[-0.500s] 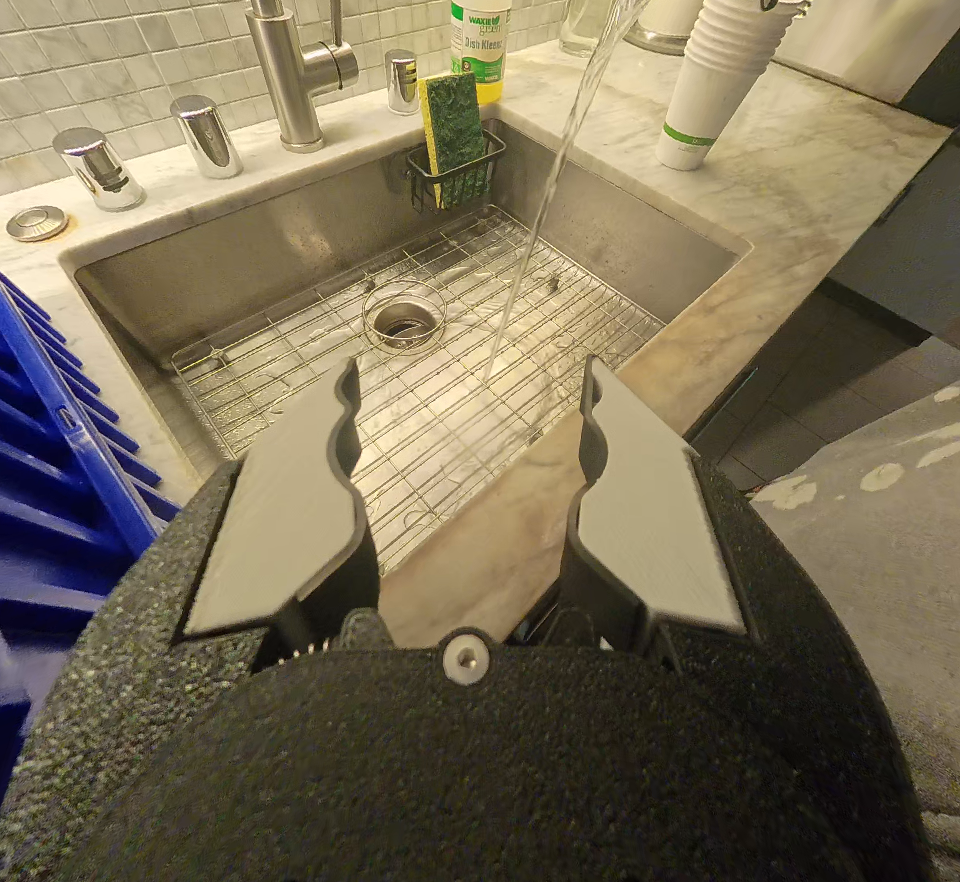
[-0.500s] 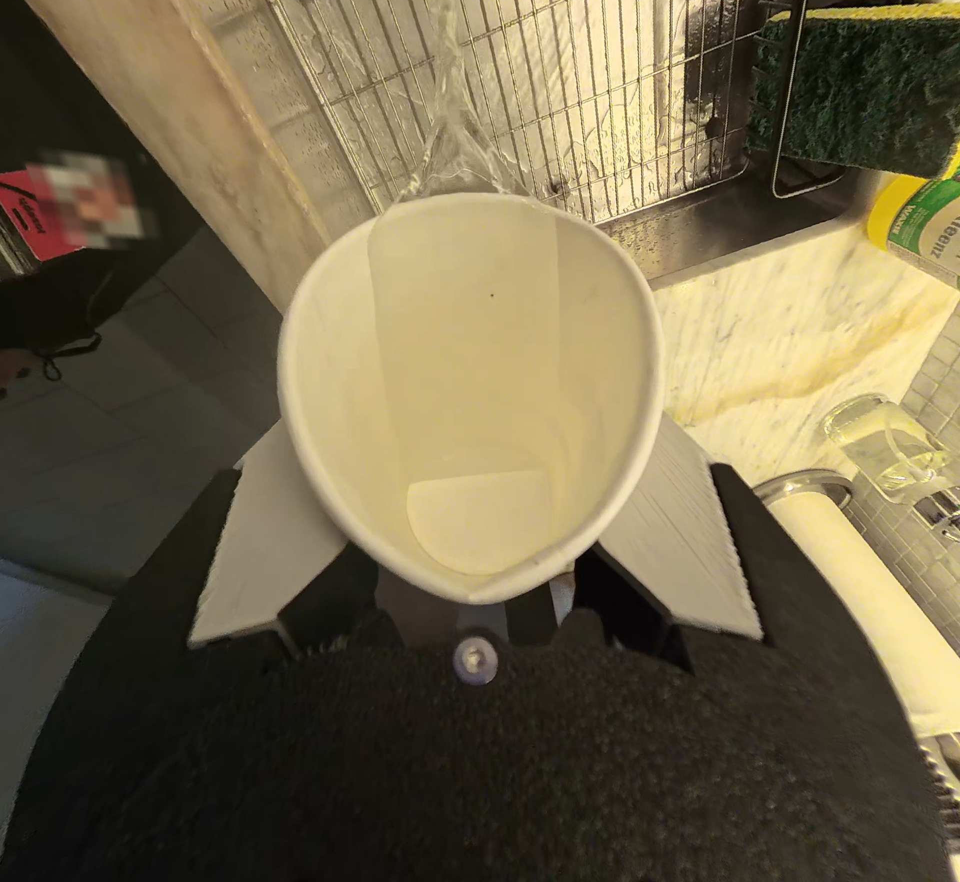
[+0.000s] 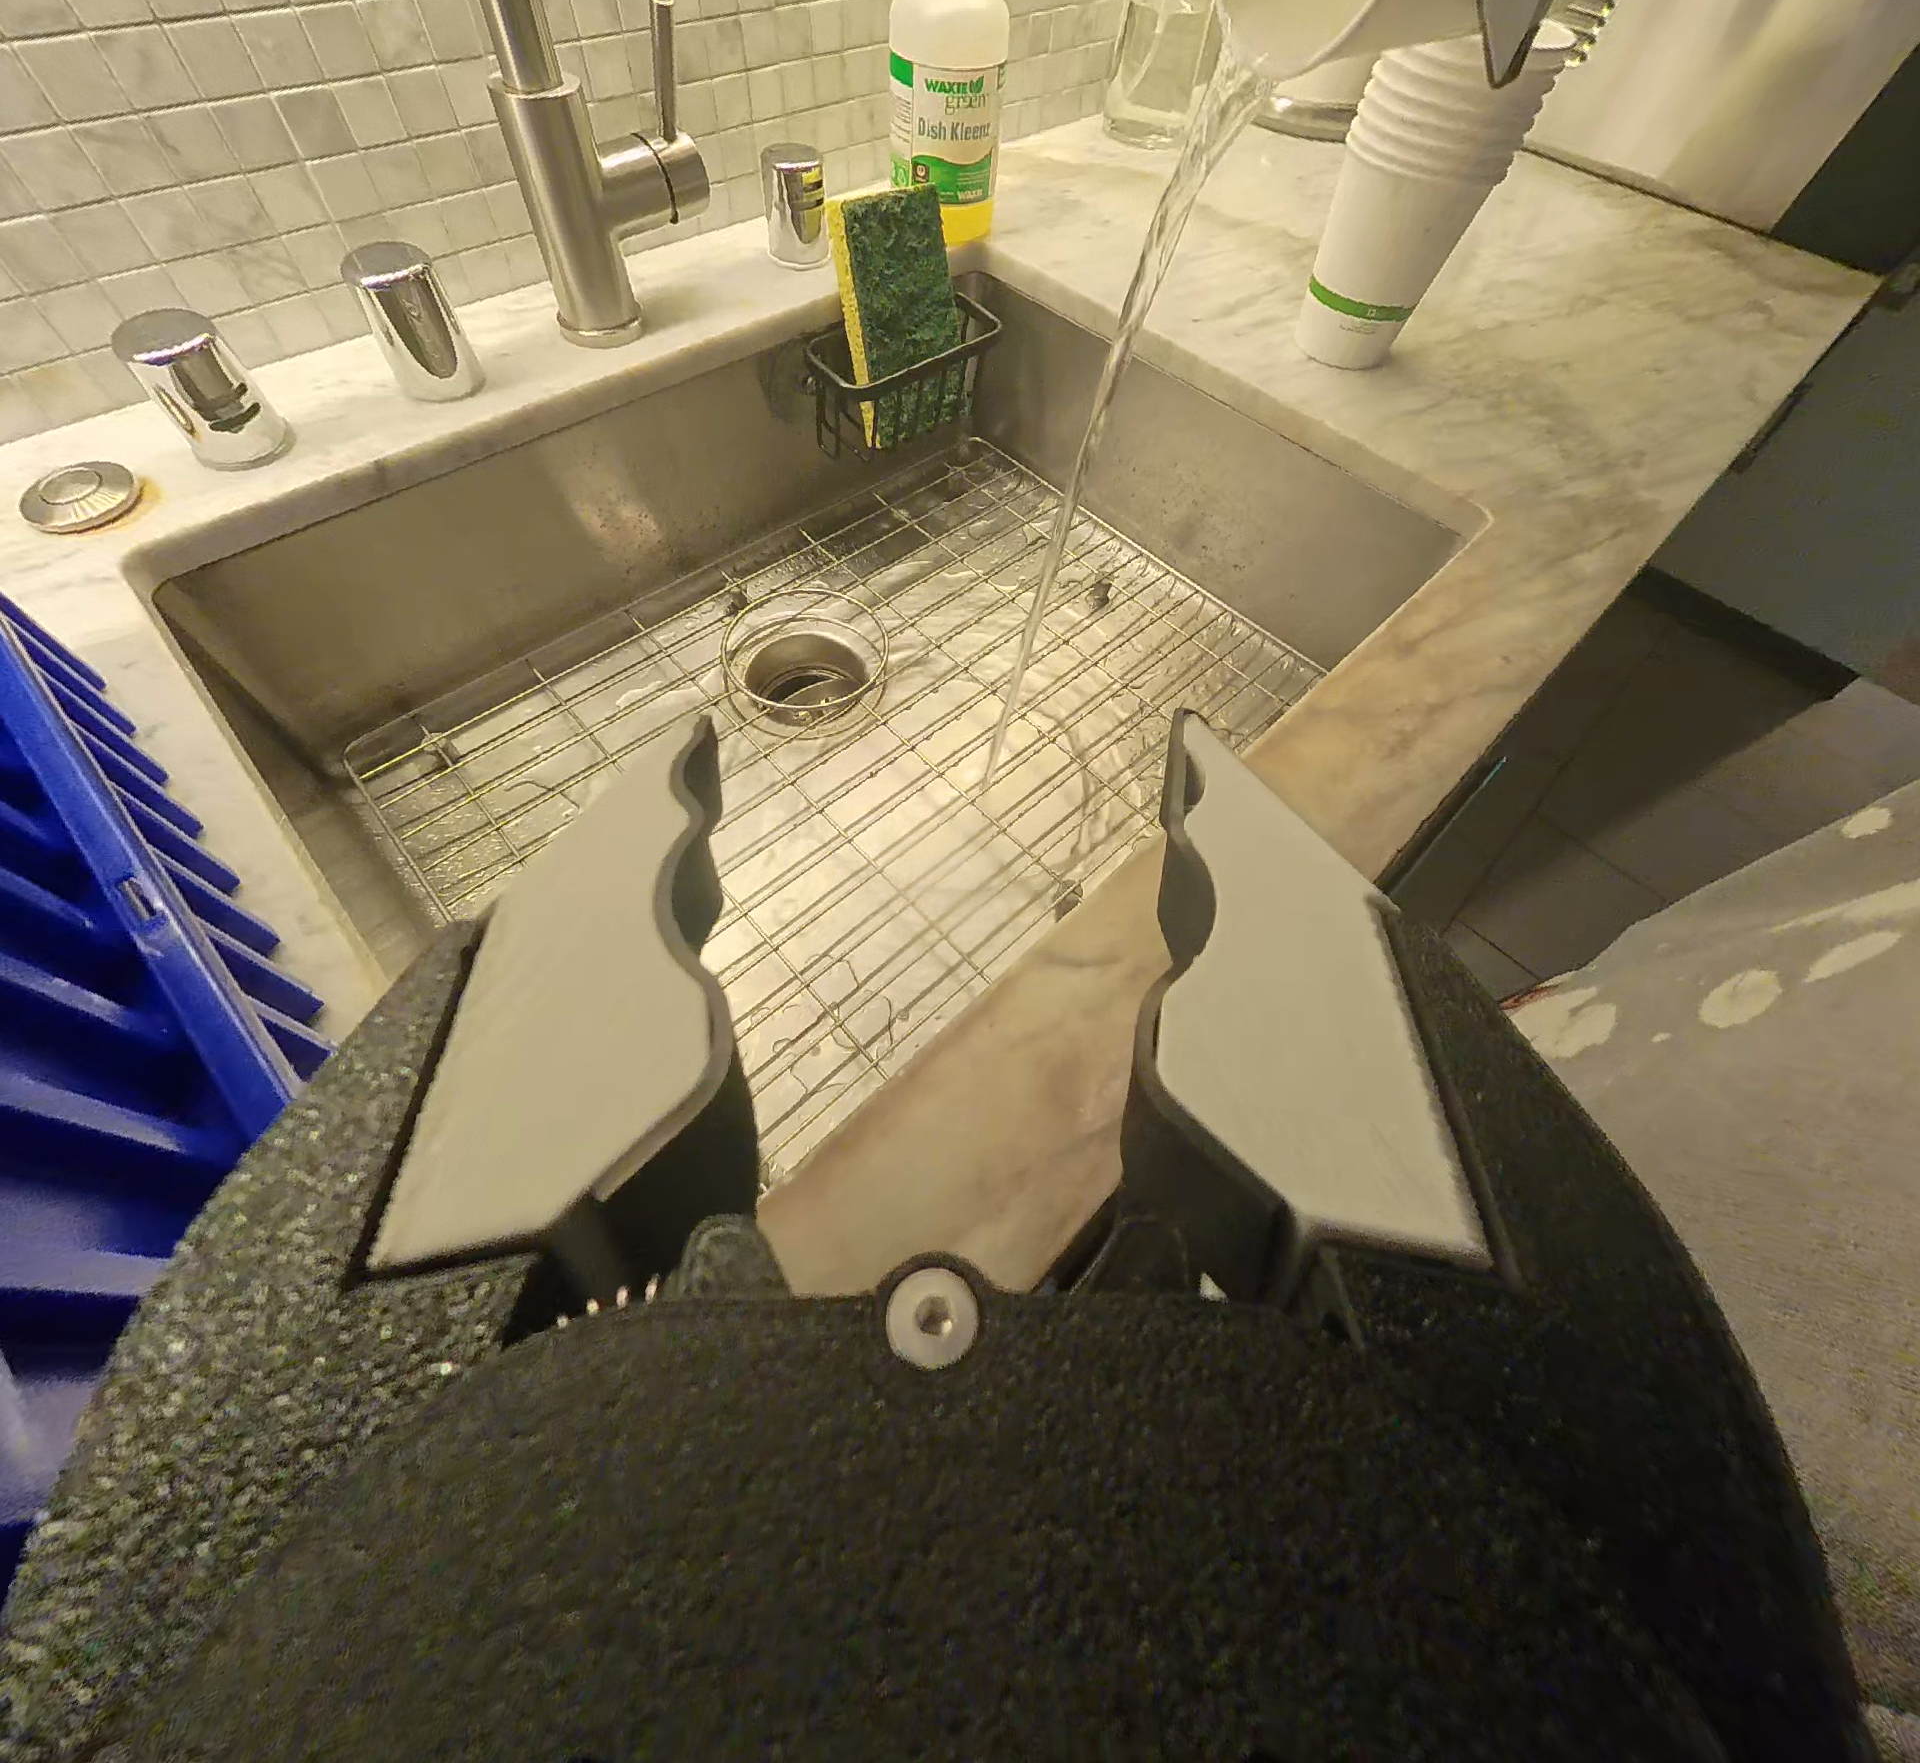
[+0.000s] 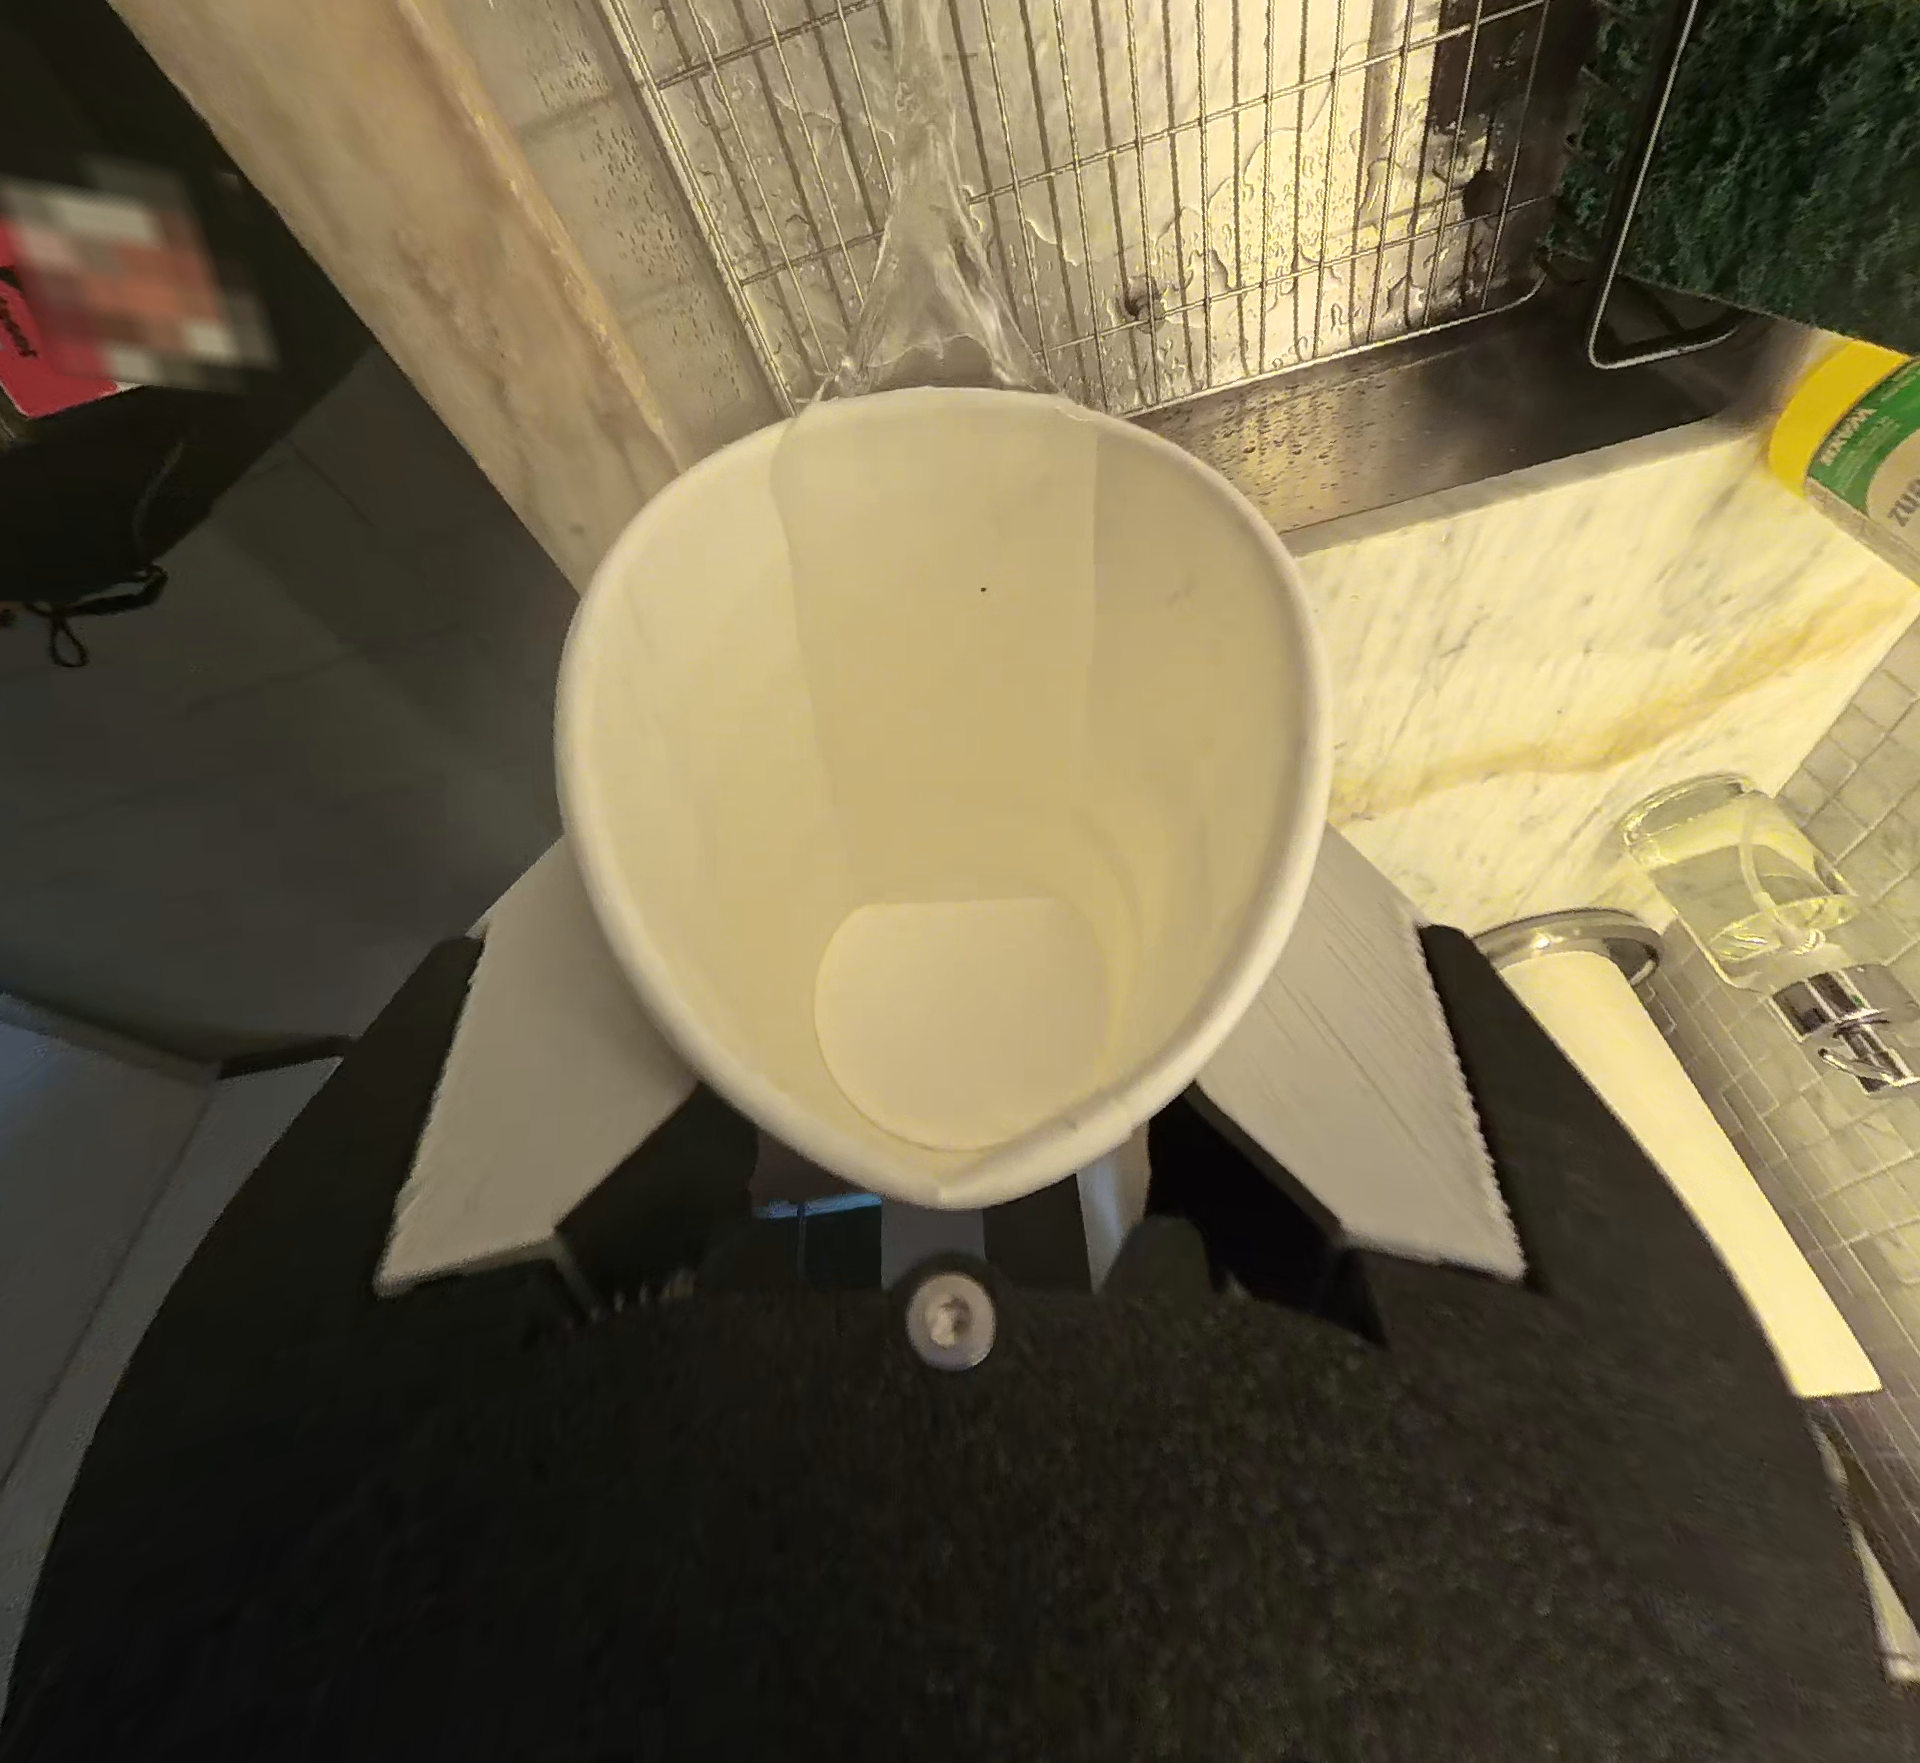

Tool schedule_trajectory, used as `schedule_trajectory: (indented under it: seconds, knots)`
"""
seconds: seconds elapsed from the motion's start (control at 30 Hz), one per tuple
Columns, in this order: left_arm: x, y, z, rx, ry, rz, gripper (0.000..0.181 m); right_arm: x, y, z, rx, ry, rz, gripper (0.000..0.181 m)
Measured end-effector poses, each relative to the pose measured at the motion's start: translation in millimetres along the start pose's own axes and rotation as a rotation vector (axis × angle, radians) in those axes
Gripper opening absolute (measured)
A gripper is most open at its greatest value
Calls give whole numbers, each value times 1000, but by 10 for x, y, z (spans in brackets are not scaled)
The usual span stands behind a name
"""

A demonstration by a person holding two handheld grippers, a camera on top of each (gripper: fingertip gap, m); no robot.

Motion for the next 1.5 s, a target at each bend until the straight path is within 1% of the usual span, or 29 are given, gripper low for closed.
schedule_trajectory:
  seconds: [0.3, 0.63, 0.97, 1.33, 1.5]
  knots:
    - [-22, -8, 50, -11, -2, -5, 85, 14, -98, 94, 52, 27, 26, 92]
    - [-44, -6, 86, -18, -7, -11, 85, 36, -125, 199, 137, 75, 41, 92]
    - [-54, 18, 97, -24, -10, -9, 85, 50, -71, 206, 231, 120, 71, 91]
    - [-71, 26, 126, -28, -18, -10, 85, -35, 188, 60, 340, 163, 61, 90]
    - [-78, 23, 137, -28, -20, -13, 84, -19, 140, 92, 304, 149, 68, 90]
Point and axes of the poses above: each gripper's, where its closed fingertips meet, y back along the fingers, z out of its top, x = y × z across the jaws, the point moved 7 cm from there along y, back along the fingers, and after that the axes turned 7 degrees about y, right-handed, at the moved point
